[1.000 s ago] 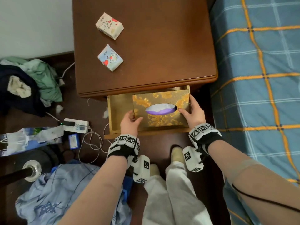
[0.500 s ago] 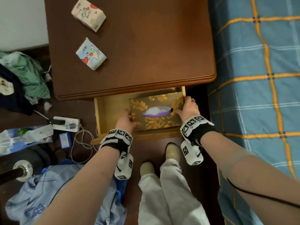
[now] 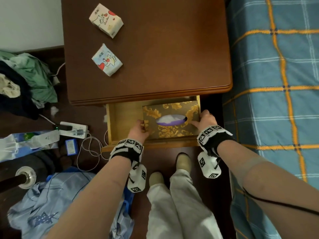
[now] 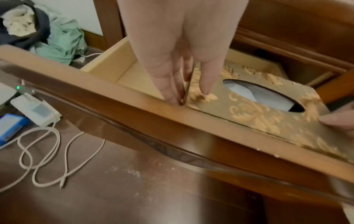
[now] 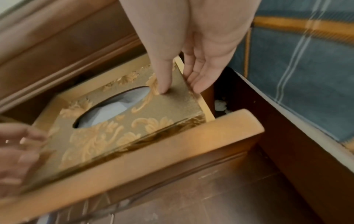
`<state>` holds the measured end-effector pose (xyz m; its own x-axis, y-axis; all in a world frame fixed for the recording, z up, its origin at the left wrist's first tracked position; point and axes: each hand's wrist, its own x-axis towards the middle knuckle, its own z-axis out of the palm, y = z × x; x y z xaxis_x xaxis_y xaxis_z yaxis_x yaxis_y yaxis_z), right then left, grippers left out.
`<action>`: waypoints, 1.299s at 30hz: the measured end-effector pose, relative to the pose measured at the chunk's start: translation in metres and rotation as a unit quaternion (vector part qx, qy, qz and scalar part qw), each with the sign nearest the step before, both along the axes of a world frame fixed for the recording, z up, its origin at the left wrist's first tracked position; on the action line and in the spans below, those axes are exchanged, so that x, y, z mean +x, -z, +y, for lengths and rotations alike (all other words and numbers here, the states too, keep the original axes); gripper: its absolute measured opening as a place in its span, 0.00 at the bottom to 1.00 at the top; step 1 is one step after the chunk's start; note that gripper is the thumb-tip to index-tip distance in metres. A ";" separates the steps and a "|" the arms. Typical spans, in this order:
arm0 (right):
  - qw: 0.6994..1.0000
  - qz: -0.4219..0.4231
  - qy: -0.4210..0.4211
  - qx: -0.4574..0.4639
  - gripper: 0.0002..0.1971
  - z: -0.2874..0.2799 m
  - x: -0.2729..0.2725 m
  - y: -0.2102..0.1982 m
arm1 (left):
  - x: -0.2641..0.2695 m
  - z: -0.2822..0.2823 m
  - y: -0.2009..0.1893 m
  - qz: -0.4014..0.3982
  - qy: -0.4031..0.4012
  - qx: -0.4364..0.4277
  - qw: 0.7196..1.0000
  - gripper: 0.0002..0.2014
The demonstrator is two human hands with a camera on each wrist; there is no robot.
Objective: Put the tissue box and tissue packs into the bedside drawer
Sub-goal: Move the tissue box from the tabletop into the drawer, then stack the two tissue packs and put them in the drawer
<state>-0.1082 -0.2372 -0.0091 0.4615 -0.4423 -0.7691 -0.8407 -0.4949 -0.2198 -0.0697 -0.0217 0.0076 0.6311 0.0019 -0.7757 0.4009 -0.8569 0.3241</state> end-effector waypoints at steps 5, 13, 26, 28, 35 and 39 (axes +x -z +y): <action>0.988 -0.125 -0.084 -0.026 0.17 0.005 0.002 -0.033 | 0.009 0.013 -0.016 -0.055 0.039 -0.005 0.998 0.19; 0.885 -0.291 -0.363 -0.018 0.16 0.039 0.041 -0.106 | 0.054 0.017 -0.095 -0.312 0.099 -0.094 0.940 0.09; 0.937 -0.316 -0.136 0.060 0.15 0.105 0.254 -0.133 | 0.202 0.028 -0.099 -0.150 0.014 0.060 0.987 0.31; 0.948 -0.294 -0.108 0.061 0.16 0.114 0.278 -0.127 | 0.214 0.032 -0.096 -0.137 0.026 0.059 0.989 0.30; 0.980 -0.164 -0.090 0.061 0.24 0.123 0.311 -0.111 | 0.278 0.068 -0.121 -0.182 -0.058 -0.141 0.971 0.20; 0.983 -0.148 -0.033 0.108 0.16 0.112 0.310 -0.116 | 0.312 0.062 -0.127 -0.135 -0.001 -0.157 0.978 0.19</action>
